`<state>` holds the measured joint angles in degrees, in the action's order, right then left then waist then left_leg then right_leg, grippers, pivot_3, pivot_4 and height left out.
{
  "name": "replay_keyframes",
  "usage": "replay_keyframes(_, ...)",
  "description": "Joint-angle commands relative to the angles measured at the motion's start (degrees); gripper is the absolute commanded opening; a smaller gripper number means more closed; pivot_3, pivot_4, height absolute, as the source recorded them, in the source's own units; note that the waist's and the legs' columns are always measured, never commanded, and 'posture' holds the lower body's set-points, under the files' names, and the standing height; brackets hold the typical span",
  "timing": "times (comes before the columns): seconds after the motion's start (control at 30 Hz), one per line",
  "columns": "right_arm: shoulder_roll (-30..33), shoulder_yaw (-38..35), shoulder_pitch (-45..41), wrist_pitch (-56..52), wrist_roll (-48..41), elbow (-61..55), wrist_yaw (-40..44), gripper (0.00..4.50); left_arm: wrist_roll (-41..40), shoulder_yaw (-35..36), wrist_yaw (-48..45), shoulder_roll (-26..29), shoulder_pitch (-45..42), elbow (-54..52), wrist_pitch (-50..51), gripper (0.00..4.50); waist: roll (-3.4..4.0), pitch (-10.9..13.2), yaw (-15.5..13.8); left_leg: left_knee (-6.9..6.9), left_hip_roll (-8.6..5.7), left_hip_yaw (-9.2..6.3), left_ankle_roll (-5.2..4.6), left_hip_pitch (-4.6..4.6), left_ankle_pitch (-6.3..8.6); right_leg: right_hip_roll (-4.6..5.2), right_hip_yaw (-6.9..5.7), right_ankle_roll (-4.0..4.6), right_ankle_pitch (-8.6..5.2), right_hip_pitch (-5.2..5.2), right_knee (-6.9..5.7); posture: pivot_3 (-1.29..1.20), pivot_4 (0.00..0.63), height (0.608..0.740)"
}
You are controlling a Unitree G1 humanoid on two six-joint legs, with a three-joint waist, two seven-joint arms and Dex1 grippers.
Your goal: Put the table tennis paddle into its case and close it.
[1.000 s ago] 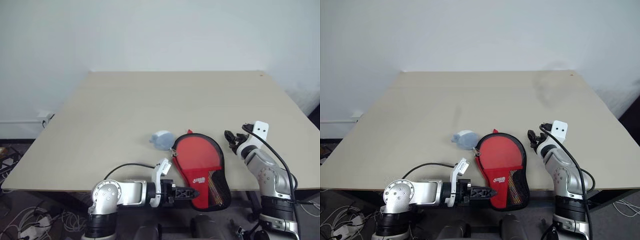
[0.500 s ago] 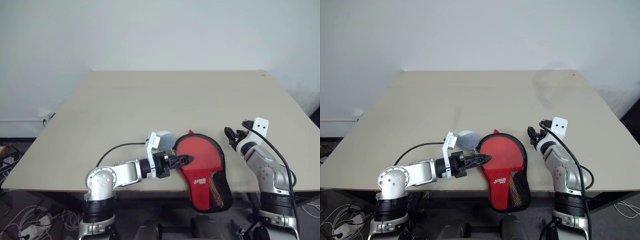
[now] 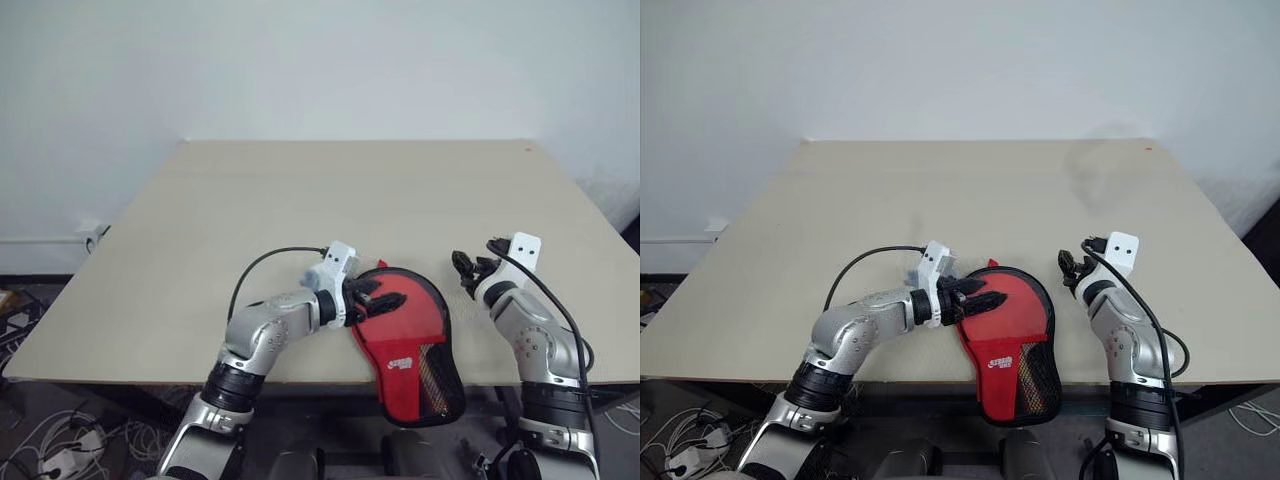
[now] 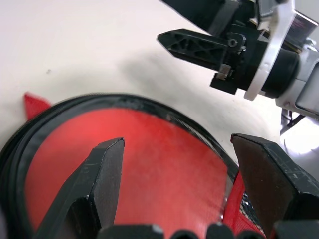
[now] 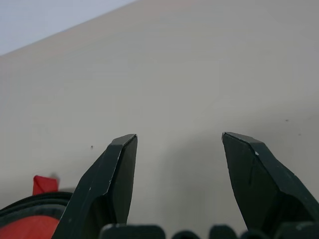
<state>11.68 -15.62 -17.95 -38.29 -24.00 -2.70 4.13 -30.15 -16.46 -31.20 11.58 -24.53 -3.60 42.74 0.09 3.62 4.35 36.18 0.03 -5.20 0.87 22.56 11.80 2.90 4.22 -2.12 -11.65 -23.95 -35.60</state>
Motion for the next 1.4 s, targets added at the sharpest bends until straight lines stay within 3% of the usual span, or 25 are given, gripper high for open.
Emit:
replay_keyframes(0.03, 1.7, -1.6, -1.5, 1.8, -0.4, -0.9, 1.6, 2.92, 3.8, -2.3, -2.8, 0.3, -0.9, -0.1, -4.9, 3.63, 0.0, 0.0, 0.0, 0.0, 0.0, 0.01, 0.0, 0.0, 0.0, 0.0, 0.02, 0.0, 0.0, 0.01, 0.0, 0.0, 0.0, 0.74)
replay_keyframes(0.23, 5.0, -0.2, -0.3, 2.3, -0.8, -1.5, 7.5, 2.92, 3.1, 0.7, -4.2, -1.9, -0.9, 0.8, -6.0, 3.63, 0.0, 0.0, 0.0, 0.03, -0.01, 0.05, -0.01, 0.0, -0.01, 0.0, 0.06, -0.01, 0.0, 0.01, -0.01, 0.0, 0.0, 0.74)
replay_keyframes(0.33, 8.1, 3.3, 1.8, 3.9, 0.0, -3.1, 14.0, 2.39, 0.7, 5.2, -3.9, -3.3, -1.4, 1.2, -5.2, 3.66, -0.01, 0.0, 0.0, 0.04, -0.01, 0.06, -0.02, 0.0, -0.01, 0.0, 0.06, -0.01, 0.0, 0.01, 0.0, 0.0, 0.0, 0.74)
replay_keyframes(0.43, 10.5, 7.0, 3.9, 6.1, 1.0, -4.3, 19.5, 1.54, -0.7, 8.8, -3.5, -3.9, -2.3, 2.0, -4.6, 3.66, -0.01, 0.0, 0.0, 0.03, 0.01, 0.04, -0.02, -0.04, -0.01, -0.03, 0.05, -0.01, 0.0, 0.02, -0.02, 0.0, 0.0, 0.74)
replay_keyframes(0.63, 9.9, 9.2, 4.8, 8.1, 0.0, -3.7, 24.7, 0.06, -0.6, 14.3, -2.3, -4.0, -3.7, 5.5, -6.6, 3.66, -0.04, 0.0, 0.0, 0.18, -0.01, 0.05, -0.02, -0.04, -0.01, -0.04, 0.06, -0.01, 0.01, 0.08, -0.05, 0.0, 0.0, 0.74)
replay_keyframes(1.0, 9.8, 15.9, 3.6, 10.3, 2.2, -3.5, 30.5, 0.06, 1.1, 22.9, 2.4, -3.6, -7.4, 16.4, -14.0, 3.66, -0.1, 0.0, -0.3, 0.28, -0.02, 0.0, -0.01, -0.03, -0.01, -0.04, 0.04, -0.04, 0.02, 0.14, -0.06, 0.0, 0.0, 0.74)
replay_keyframes(1.4, 9.5, 22.3, 0.1, 20.8, 9.6, 8.5, 36.2, 0.06, 0.5, 26.3, 2.6, -3.6, -10.5, 22.8, -15.6, 3.66, -0.14, 0.0, -0.3, 0.3, -0.03, -0.02, -0.01, -0.04, 0.0, -0.04, 0.02, -0.17, 0.1, 0.17, -0.06, 0.0, 0.0, 0.74)
